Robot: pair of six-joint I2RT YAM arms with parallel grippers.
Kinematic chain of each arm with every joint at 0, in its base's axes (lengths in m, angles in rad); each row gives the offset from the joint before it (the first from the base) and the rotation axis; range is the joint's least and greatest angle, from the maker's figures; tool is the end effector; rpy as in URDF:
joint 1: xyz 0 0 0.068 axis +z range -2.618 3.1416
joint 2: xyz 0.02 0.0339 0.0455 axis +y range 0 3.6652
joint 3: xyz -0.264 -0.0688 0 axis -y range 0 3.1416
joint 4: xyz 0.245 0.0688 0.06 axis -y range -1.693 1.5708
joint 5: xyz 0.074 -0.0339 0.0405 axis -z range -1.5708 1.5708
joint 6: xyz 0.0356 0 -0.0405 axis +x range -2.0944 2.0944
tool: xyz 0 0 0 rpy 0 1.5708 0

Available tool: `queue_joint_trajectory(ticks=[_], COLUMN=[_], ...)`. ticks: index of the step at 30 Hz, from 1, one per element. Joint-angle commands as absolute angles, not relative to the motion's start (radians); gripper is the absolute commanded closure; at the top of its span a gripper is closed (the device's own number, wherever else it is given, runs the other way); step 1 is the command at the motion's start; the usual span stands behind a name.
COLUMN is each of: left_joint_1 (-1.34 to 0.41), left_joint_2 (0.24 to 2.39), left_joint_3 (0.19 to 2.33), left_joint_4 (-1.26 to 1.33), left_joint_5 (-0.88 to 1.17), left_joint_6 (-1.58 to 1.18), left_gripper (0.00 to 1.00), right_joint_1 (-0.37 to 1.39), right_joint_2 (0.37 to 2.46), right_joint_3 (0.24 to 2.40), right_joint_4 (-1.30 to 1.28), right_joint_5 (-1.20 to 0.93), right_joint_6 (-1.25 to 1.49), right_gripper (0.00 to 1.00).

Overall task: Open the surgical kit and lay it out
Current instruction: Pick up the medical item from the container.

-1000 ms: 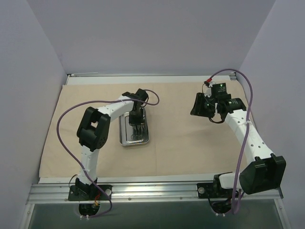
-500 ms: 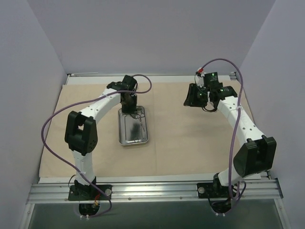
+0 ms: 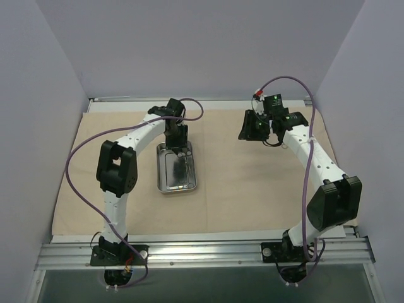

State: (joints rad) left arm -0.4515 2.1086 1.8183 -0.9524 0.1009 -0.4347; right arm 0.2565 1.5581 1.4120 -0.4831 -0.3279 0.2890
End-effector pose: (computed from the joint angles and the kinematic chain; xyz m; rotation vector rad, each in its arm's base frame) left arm 0.3965 -0.1963 0.2240 0.0481 2.8690 -0.3345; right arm 0.3403 0.1011 0.3378 -0.1517 2.2356 0.6619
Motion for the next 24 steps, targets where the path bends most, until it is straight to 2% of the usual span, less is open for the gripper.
queue_joint_trajectory(ticks=[1, 6, 24], left_joint_1=[-0.471, -0.497, -0.558], left_joint_2=[2.114, 2.108, 2.16], left_joint_3=[1.842, 1.78, 1.732], left_joint_4=[-0.979, -0.954, -0.989], left_joint_5=[0.069, 0.057, -0.064], left_joint_6=[-0.468, -0.494, -0.535], left_gripper=[0.49, 0.48, 0.57], right_joint_1=[0.258, 0.253, 0.218], right_joint_2=[1.502, 1.493, 1.474], right_joint_3=[1.413, 1.384, 1.341], right_joint_4=[-0.505, -0.503, -0.503], right_joint_5=[-0.31, -0.319, -0.357], right_joint_6=[0.295, 0.288, 0.249], right_gripper=[0.64, 0.65, 0.65])
